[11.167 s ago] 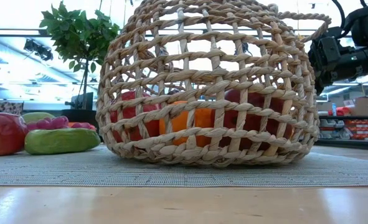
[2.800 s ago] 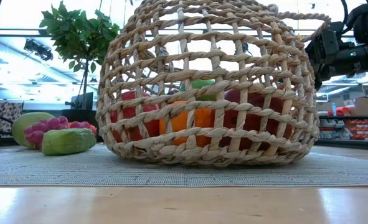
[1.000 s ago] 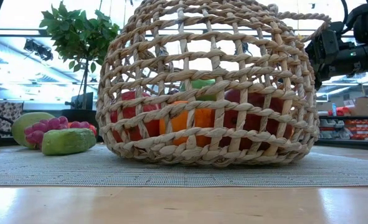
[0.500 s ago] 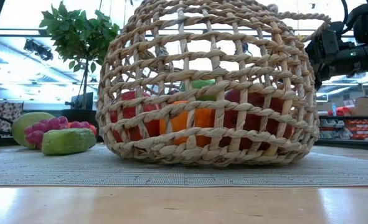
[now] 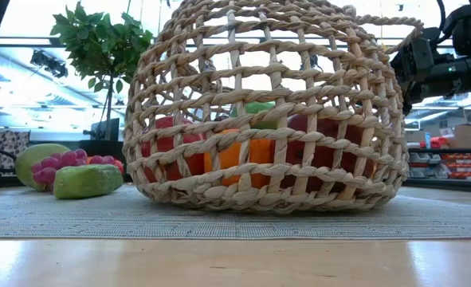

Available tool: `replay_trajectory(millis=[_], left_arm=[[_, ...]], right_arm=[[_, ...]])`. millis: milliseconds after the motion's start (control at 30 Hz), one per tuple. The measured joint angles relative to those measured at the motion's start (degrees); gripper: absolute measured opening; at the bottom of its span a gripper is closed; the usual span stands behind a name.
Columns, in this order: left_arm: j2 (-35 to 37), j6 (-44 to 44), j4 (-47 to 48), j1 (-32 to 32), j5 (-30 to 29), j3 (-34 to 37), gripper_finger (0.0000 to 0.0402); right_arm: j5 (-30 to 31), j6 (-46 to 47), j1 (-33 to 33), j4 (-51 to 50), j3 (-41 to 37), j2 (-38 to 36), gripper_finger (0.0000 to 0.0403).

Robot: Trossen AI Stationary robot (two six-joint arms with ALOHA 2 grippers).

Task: Build produce basket
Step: Put the red apple into the brown basket

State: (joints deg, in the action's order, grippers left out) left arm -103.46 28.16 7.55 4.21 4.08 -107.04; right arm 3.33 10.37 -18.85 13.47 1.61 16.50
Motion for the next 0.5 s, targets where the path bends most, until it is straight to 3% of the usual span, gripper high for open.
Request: replay_trajectory(millis=[200, 367, 500], left_arm=[[0.0, -12.5, 10.8, -0.4, 0.1, 0.0, 0.0275], [0.0, -29.9, 24.0, -1.5, -13.3, 0.0, 0.0275], [-0.8, -44.7, 27.2, -3.4, -22.9, 0.0, 0.0275]], right_arm=[[0.0, 0.0, 0.0, 0.1, 0.0, 0.0, 0.0394], [0.0, 0.0, 0.0, 0.1, 0.0, 0.0, 0.0394], [0.0, 0.0, 0.0, 0.1, 0.0, 0.0, 0.0394]])
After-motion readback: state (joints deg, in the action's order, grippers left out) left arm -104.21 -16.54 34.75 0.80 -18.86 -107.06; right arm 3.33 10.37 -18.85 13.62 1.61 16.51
